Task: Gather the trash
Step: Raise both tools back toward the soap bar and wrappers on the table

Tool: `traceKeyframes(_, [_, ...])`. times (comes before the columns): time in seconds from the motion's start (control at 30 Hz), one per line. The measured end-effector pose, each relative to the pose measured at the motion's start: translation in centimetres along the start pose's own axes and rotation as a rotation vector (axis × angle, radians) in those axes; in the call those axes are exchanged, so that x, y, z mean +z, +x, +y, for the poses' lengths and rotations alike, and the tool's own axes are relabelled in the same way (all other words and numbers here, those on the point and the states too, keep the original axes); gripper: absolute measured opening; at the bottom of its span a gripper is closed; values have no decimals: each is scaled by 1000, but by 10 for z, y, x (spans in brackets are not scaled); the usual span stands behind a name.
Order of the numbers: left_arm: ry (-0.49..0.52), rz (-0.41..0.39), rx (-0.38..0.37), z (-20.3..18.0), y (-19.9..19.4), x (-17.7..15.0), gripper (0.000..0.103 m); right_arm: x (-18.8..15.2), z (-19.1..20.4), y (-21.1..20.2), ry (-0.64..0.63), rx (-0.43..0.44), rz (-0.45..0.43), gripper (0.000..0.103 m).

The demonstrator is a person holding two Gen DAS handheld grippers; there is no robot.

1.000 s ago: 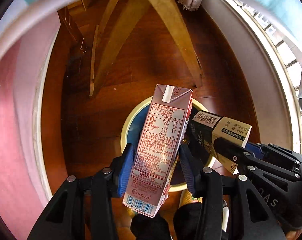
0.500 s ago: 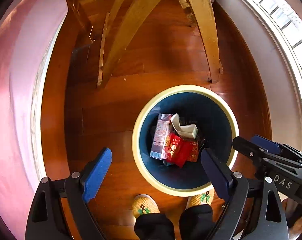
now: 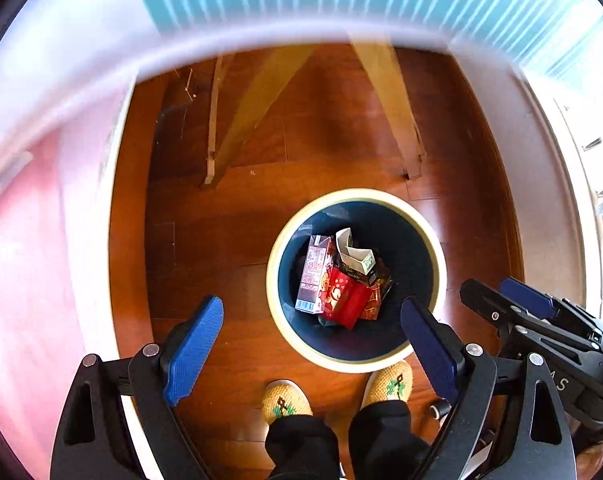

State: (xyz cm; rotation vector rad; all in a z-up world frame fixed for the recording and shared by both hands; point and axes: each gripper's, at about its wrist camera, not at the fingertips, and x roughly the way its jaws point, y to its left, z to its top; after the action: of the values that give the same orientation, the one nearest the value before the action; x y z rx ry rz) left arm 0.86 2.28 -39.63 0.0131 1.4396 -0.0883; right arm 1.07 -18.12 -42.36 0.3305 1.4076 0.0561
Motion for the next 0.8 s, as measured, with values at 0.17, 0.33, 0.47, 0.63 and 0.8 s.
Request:
traceKeyframes(0.17, [-3, -47, -2, 1, -66, 2, 92, -1, 16, -59, 7, 8, -40, 56])
traceKeyframes(0.33, [-12, -110, -6, 7, -143, 4, 92, 0, 36, -129, 5, 13, -107, 56])
traceKeyframes(0.47, [-5, -178, -7, 11, -208, 4, 92, -2, 56, -187, -16, 20, -171, 56])
traceKeyframes(0.63, [2, -284, 3, 17, -289, 3, 92, -2, 82, -256, -45, 49, -213, 56])
traceKeyframes(0.8, [7, -385, 7, 30, -362, 9, 92, 1, 114, -321, -101, 34, -275, 56])
